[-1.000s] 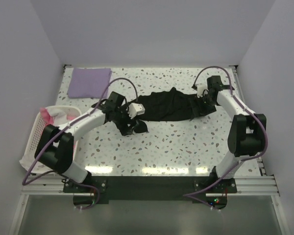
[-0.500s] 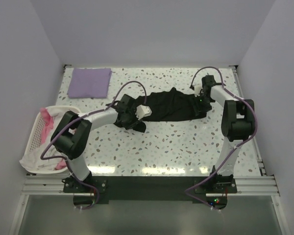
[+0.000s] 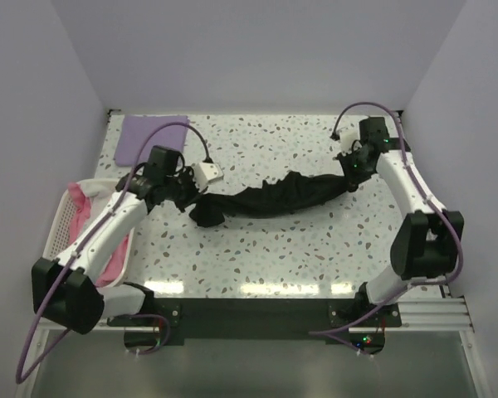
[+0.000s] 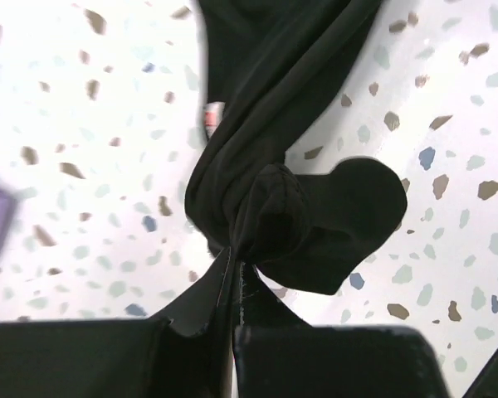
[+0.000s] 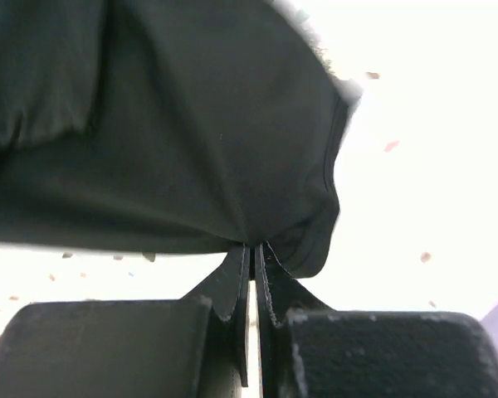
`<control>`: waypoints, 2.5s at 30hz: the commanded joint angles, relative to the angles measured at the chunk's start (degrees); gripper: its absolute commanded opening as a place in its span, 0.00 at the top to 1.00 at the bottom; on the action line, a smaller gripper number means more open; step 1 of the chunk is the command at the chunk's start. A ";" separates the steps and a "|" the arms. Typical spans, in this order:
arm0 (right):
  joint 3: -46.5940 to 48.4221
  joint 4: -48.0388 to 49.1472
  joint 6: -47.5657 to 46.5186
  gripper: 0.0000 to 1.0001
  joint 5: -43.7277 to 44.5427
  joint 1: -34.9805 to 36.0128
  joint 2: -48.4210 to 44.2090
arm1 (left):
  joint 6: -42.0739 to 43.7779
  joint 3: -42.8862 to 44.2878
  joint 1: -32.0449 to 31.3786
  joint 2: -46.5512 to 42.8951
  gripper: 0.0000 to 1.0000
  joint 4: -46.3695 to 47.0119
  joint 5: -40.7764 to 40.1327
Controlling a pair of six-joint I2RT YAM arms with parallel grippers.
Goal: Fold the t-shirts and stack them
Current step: Flatten the tshirt out
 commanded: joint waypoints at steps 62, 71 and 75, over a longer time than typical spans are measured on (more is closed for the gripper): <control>-20.86 10.89 -9.78 0.58 15.22 26.08 2.47 | -12.56 14.69 11.41 31.34 0.97 0.03 4.47; -17.19 5.54 -9.86 1.00 14.52 26.08 -1.91 | -8.87 16.97 11.41 30.47 0.91 -2.69 4.91; -13.14 0.10 -10.48 1.00 14.08 25.82 -7.89 | -5.62 19.52 11.59 28.79 0.85 -4.54 5.35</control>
